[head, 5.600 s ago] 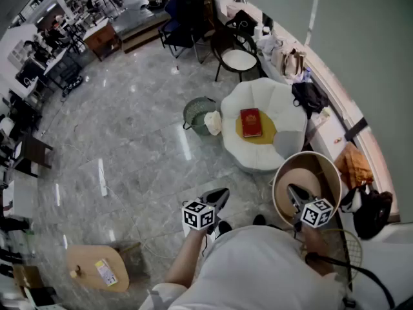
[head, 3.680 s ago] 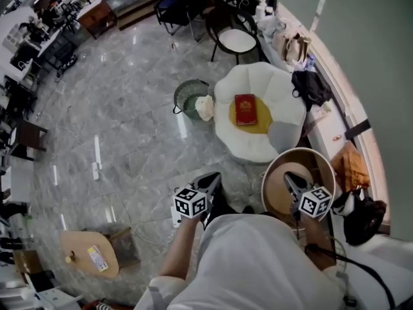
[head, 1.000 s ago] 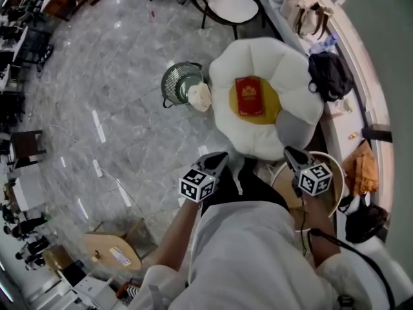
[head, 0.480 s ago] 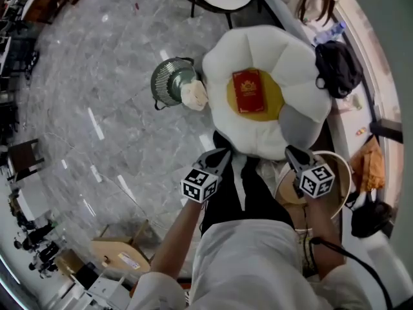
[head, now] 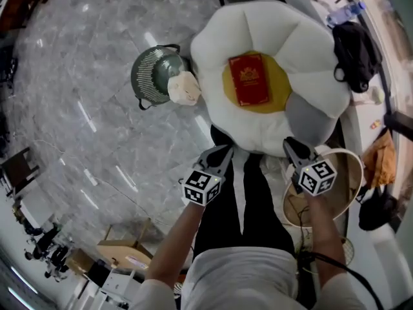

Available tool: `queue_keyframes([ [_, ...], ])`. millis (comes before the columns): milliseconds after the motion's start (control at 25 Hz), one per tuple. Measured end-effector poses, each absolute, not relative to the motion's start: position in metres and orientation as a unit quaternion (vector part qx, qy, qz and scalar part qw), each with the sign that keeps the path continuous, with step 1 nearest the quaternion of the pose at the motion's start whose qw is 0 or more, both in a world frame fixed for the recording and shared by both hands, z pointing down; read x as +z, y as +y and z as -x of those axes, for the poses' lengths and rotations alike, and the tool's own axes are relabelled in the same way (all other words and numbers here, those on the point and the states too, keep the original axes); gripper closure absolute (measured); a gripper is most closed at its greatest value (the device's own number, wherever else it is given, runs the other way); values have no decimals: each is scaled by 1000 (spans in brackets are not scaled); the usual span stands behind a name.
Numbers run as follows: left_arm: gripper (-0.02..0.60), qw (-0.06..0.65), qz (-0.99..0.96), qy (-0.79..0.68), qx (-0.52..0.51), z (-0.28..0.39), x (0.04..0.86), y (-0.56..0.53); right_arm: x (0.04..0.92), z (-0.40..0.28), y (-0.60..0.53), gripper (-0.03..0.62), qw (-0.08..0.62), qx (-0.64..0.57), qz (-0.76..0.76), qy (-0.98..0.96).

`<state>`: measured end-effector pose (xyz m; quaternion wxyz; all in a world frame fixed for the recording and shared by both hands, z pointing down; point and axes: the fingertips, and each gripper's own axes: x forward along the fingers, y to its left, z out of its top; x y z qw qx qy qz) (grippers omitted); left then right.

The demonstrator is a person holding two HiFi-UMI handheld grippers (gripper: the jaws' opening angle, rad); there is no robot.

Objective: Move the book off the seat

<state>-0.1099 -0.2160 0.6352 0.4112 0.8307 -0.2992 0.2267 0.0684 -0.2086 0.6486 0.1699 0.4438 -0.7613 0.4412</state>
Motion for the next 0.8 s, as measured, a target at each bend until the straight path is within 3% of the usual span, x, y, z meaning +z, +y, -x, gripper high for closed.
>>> queue_keyframes([
  [200, 577, 422, -827, -285, 238, 101, 706, -230, 720, -53, -229, 537, 189, 448, -436, -757],
  [320, 577, 424, -826, -279, 245, 96, 747, -238, 762, -45, -240, 483, 195, 450, -434, -756],
  [480, 575, 433, -824, -272, 243, 85, 796, -242, 815, -44, -247, 457, 198, 458, -443, -745],
  [800, 515, 414, -828, -267, 269, 74, 885, -263, 905, -45, -258, 434, 217, 464, -450, -731],
])
